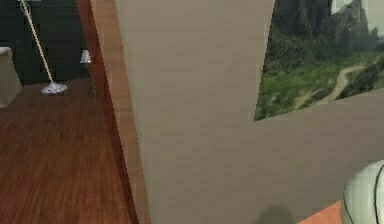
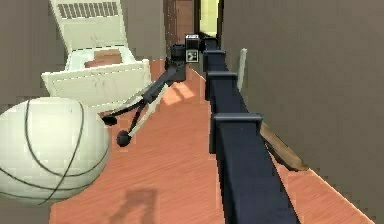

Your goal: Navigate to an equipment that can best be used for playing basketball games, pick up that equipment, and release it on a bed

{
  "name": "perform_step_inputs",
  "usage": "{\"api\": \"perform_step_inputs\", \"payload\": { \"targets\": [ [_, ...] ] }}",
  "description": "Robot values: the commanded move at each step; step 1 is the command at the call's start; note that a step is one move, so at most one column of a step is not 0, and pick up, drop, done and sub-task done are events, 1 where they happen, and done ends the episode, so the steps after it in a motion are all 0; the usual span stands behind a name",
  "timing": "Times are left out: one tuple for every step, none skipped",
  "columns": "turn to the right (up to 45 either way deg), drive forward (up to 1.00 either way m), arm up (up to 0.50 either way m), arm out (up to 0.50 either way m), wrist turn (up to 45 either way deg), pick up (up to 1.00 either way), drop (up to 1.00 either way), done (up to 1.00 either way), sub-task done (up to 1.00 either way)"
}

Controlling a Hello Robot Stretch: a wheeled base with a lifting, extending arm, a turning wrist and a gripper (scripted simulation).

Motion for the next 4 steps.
{"api": "perform_step_inputs", "payload": {
  "targets": [
    [0.0, 0.00, 0.00, -0.42, 0.0, 0.00, 0.00, 0.00, 0.00],
    [45.0, 0.00, 0.00, 0.00, 0.0, 0.00, 0.00, 0.00, 0.00],
    [45.0, 0.00, 0.00, 0.00, 0.0, 0.00, 0.00, 0.00, 0.00],
    [27.0, 0.00, 0.00, 0.00, 0.0, 0.00, 0.00, 0.00, 0.00]
  ]
}}
